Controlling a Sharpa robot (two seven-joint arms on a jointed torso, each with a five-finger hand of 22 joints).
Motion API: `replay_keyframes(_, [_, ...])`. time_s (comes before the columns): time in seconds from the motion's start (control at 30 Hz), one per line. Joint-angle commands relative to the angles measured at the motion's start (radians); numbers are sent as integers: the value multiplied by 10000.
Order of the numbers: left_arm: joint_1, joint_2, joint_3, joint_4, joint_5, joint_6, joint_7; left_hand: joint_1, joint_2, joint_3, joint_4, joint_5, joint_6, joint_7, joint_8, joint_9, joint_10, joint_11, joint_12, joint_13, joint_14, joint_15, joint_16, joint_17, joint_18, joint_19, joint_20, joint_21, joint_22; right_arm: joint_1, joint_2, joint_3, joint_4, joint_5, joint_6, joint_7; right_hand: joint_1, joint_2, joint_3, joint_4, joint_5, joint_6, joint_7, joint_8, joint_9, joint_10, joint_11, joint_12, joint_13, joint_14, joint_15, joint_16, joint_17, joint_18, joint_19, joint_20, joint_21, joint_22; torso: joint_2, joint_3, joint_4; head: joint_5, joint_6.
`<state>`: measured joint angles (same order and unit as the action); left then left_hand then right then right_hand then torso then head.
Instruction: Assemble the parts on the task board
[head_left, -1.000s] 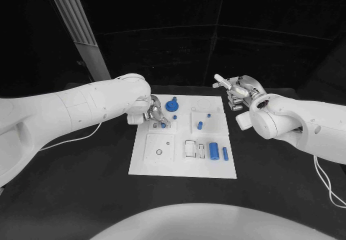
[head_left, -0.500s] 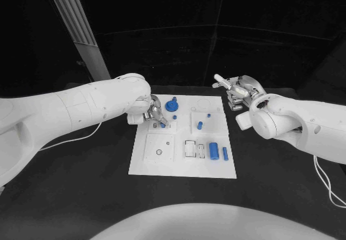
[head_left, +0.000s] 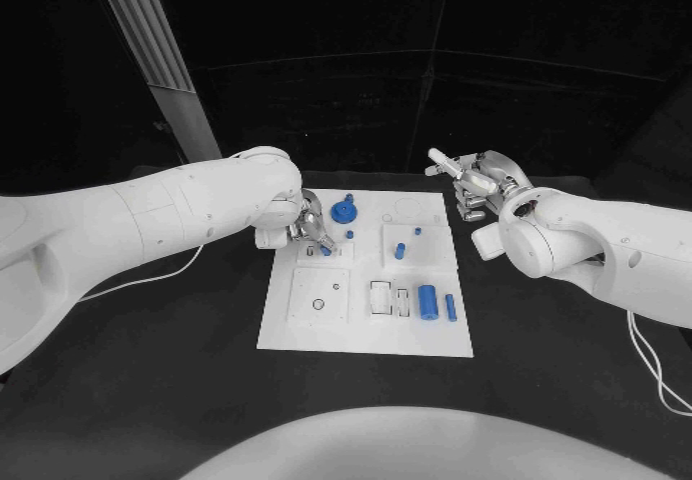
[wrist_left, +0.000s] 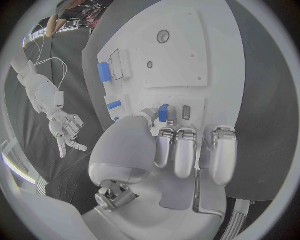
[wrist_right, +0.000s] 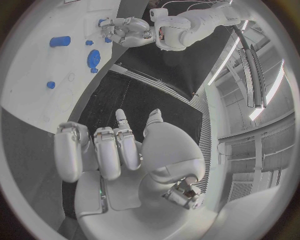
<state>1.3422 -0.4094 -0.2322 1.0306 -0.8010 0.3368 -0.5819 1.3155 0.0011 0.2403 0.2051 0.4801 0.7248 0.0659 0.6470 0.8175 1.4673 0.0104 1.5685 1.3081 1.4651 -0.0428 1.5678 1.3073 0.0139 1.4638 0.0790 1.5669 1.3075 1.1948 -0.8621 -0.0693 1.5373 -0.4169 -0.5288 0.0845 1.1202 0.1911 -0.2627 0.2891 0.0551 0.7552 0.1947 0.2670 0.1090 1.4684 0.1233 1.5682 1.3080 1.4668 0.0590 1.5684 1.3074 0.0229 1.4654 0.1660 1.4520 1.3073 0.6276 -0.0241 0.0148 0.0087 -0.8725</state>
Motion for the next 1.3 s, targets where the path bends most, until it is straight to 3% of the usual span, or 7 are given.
replay_keyframes(0.03, [-26, -1, -17, -9, -28, -129, 188, 216, 47, 260, -136, 47, -12, -45, 73, 83, 1035, -78, 23, 2627, 1057, -65, 30, 2635, -139, 1070, -57, 39, 2632, 17, 2, 5, 5, -28, -14, 35, 86, 55, -65, 9, -46, -83, 98, 42, 9, 1024, 60, 26, 2627, 1040, 54, 24, 2634, 118, 134, 60, -21, 2154, 2, 0, -1, -12, -1])
replay_keyframes(0.5, [-29, -8, -17, -10, -28, -41, 123, 118, -126, 953, -345, 121, -83, 12, 126, 251, 1035, -34, 23, 2627, 1057, -59, 30, 2635, -139, 1070, -76, 39, 2632, 17, 22, 5, -4, -28, -2, 22, 95, 76, -66, 9, -46, -88, 97, 57, 12, 1024, 59, 26, 2627, 1040, 54, 24, 2634, 119, 131, 60, -25, 2152, 6, -1, -6, 17, -1])
replay_keyframes(0.8, [-29, 8, -17, -44, -28, 121, -44, -186, -204, 1048, -224, -222, -77, 14, 122, 303, 1035, -25, 23, 2627, 1057, -43, 30, 2635, -139, 1070, -63, 39, 2632, 17, 29, 5, -3, -27, 12, 19, 103, 95, -69, 10, -47, -95, 97, 72, 13, 1024, 59, 26, 2627, 1040, 54, 24, 2634, 119, 133, 60, -24, 2153, 2, -3, -7, 27, -1])
replay_keyframes(1.03, [-29, 18, -17, -72, -28, 262, -148, -248, -206, 1052, -189, -273, -84, 19, 110, 306, 1035, -21, 23, 2627, 1057, -41, 30, 2635, -139, 1070, -60, 39, 2632, 17, 23, 4, 6, -26, 13, 14, 103, 95, -69, 10, -47, -95, 97, 72, 13, 1024, 59, 26, 2627, 1040, 54, 24, 2634, 119, 133, 60, -24, 2153, 2, 2, 14, 9, -1])
replay_keyframes(1.3, [-29, 3, -17, -88, -28, 356, -199, -306, -200, 1060, -151, -300, -104, 27, 90, 306, 1035, -15, 23, 2627, 1057, -35, 30, 2635, -139, 1070, -56, 39, 2632, 17, 24, 4, 14, -26, 18, 19, 103, 97, -71, 10, -47, -96, 97, 75, 14, 1024, 59, 26, 2627, 1040, 54, 24, 2634, 119, 133, 60, -24, 2153, 2, -4, -9, 20, -1])
